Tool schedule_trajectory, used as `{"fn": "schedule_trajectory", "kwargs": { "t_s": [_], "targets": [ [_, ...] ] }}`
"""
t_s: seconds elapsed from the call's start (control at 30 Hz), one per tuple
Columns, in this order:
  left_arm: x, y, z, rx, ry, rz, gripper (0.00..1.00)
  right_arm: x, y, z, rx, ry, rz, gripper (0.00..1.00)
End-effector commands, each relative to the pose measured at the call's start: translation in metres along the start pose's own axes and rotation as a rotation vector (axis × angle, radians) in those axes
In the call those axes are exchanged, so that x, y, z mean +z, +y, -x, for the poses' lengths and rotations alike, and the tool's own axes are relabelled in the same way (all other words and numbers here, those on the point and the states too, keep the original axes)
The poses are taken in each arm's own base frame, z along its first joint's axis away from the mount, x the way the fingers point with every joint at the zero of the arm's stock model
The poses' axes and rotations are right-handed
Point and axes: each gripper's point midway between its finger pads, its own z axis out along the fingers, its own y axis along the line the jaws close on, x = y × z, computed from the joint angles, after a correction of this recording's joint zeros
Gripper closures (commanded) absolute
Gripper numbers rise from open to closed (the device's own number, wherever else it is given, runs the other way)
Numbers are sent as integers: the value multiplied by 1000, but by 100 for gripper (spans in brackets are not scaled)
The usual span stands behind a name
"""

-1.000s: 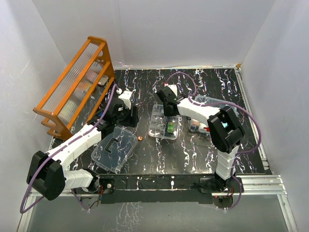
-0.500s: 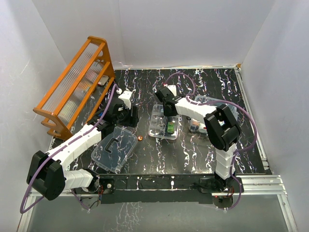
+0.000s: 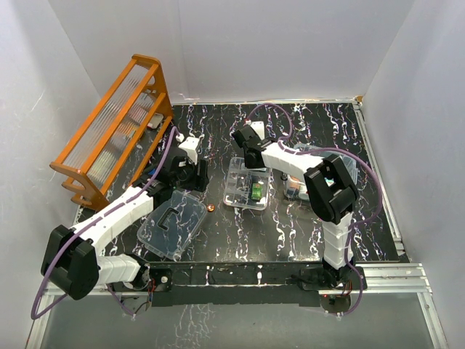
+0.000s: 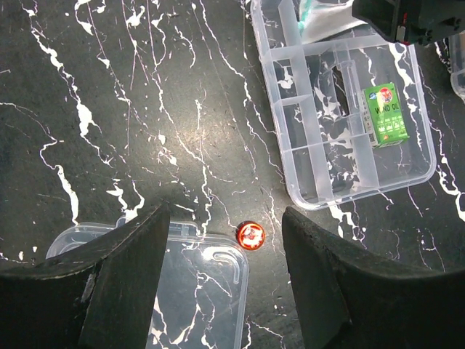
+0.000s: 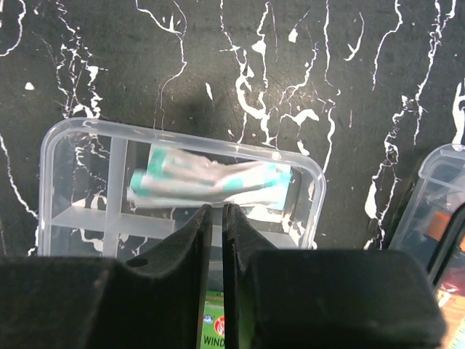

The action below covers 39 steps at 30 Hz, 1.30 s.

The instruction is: Organize the medicine kit

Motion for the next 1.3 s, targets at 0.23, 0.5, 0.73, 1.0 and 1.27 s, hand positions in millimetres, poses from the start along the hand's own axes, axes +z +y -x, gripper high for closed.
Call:
{"fn": "schedule_trajectory", "kwargs": {
  "t_s": [0.23, 0.5, 0.73, 1.0, 1.27],
  "targets": [
    [2, 5, -1, 6, 10, 20, 38, 8, 5, 30, 32, -73, -8, 80],
    [3, 5, -1, 5, 14, 19, 38, 13, 11, 32, 33, -80, 21, 77],
    [3, 5, -2, 5, 16, 20, 38, 32, 5, 14, 28, -38, -3, 74],
    [2, 4, -1, 1, 16, 17, 38, 32, 4, -6, 77, 26, 13, 73],
    [-1, 8, 5, -51, -6, 52, 37, -11, 5, 38, 139, -32, 37, 60]
  ]
}}
